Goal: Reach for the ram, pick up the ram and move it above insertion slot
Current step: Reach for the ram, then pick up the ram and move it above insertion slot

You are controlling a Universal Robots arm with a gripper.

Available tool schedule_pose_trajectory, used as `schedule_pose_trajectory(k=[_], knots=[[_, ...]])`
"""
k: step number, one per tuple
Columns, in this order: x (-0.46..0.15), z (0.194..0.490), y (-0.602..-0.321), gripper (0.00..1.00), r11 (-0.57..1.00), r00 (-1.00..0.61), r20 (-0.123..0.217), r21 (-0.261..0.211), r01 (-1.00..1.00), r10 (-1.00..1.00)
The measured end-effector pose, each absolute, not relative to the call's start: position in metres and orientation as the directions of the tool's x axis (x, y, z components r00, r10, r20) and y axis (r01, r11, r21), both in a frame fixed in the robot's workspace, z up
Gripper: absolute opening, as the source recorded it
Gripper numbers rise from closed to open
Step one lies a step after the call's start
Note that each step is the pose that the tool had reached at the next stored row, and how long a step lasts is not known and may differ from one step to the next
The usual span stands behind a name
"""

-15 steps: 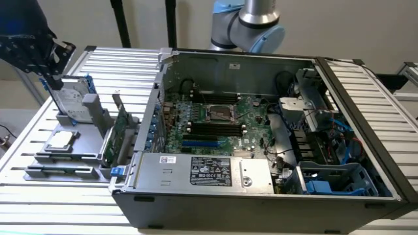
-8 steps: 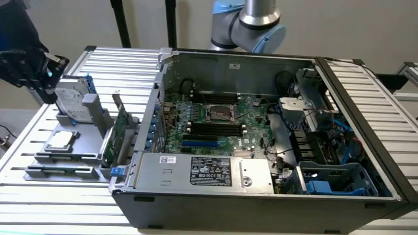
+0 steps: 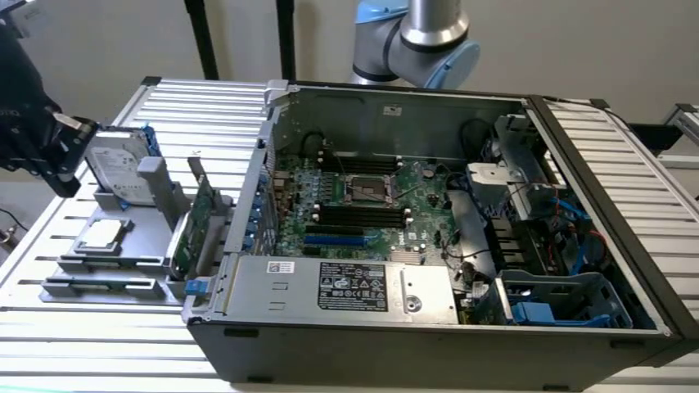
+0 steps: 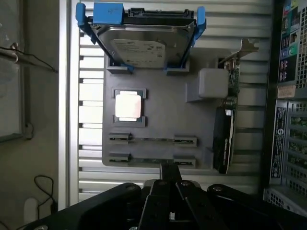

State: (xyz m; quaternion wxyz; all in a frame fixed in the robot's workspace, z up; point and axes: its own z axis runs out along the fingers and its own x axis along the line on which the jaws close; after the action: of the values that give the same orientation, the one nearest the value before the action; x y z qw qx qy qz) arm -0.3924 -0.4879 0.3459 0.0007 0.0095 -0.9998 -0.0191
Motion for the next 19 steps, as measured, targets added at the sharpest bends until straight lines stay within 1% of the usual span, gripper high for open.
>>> schedule_pose_trajectory(k=[8,19], knots=[[-0.395,0.3449,-0.4913,0.11,0.999,-1.0,0.001,0.042,-0.027,-0.027],[-0.3951,0.3449,-0.4913,0.11,0.975,-0.975,0.001,0.042,-0.22,-0.22]])
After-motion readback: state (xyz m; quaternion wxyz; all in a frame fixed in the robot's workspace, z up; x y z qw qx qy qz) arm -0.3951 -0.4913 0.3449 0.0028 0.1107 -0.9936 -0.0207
